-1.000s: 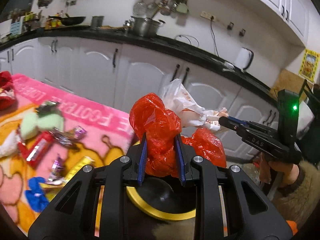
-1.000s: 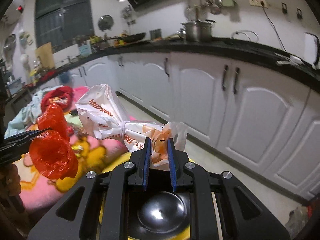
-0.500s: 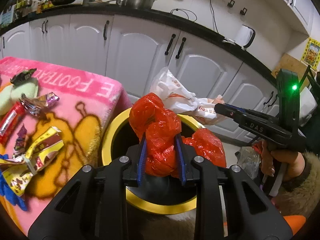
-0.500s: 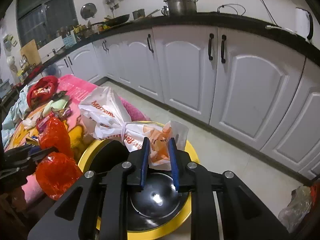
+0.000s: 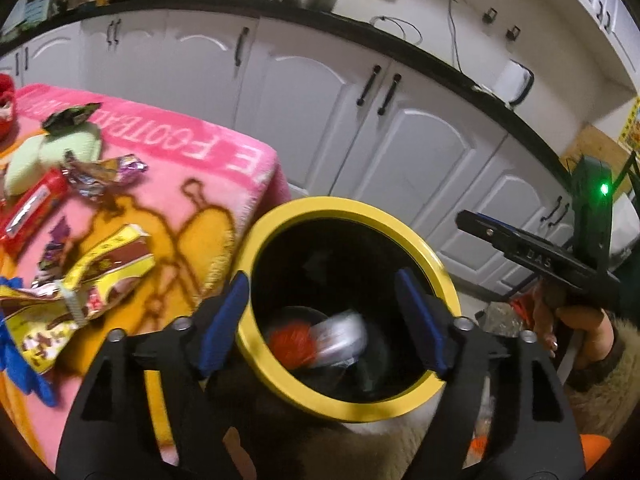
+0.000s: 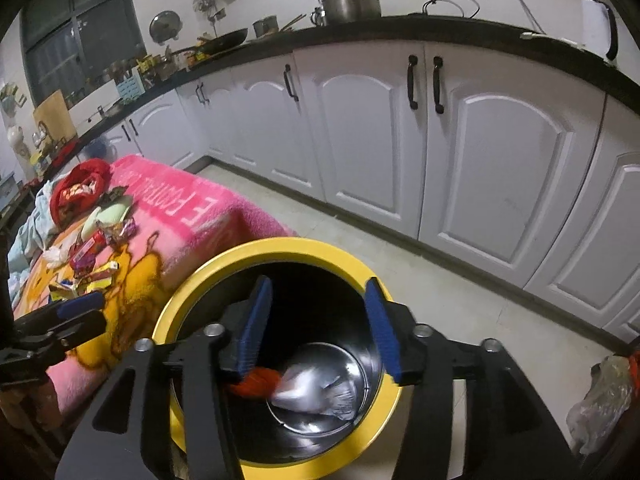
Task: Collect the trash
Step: 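Open both grippers over the yellow bin to drop the bags, then move both tools back over the blanket toward the remaining trash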
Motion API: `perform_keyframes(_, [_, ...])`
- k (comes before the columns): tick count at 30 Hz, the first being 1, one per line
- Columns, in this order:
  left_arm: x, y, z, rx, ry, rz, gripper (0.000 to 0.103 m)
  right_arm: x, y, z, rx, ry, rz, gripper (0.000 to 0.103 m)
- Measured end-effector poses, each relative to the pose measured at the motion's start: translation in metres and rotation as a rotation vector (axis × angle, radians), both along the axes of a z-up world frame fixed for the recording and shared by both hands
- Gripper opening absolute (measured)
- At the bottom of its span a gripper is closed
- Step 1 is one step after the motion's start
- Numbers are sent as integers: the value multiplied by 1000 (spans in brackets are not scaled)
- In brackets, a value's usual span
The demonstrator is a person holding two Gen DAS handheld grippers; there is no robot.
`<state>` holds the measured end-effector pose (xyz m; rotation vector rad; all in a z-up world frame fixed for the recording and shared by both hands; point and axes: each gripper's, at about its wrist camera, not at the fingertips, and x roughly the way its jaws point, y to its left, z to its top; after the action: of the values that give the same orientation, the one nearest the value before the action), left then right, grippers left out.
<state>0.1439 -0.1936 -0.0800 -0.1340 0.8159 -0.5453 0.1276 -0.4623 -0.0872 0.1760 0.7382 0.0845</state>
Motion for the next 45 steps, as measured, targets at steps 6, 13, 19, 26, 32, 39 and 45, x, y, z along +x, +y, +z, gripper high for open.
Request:
perform_keyframes(6, [-6, 21, 15, -11, -45, 61, 92, -6, 9, 14, 3, -47, 11, 57])
perform_keyframes(13, [-16, 51, 33, 1, -103, 141, 92, -11, 36, 37, -7, -100, 72, 62])
perform_keyframes(19, [-21, 78, 42, -13, -127, 207, 92, -13, 65, 53, -17, -134, 142, 65])
perform_keyframes(26, [-31, 106, 53, -31, -158, 268, 92, -12, 99, 68, -30, -158, 225, 65])
perform_keyframes(32, [-37, 128, 59, -41, -176, 316, 92, -10, 130, 78, -48, -180, 300, 65])
perform_keyframes(39, [-42, 158, 61, -55, -190, 383, 92, -5, 166, 83, -77, -197, 386, 65])
perform_keyframes(45, [-42, 186, 60, -64, -195, 446, 92, 5, 197, 85, -105, -211, 461, 65])
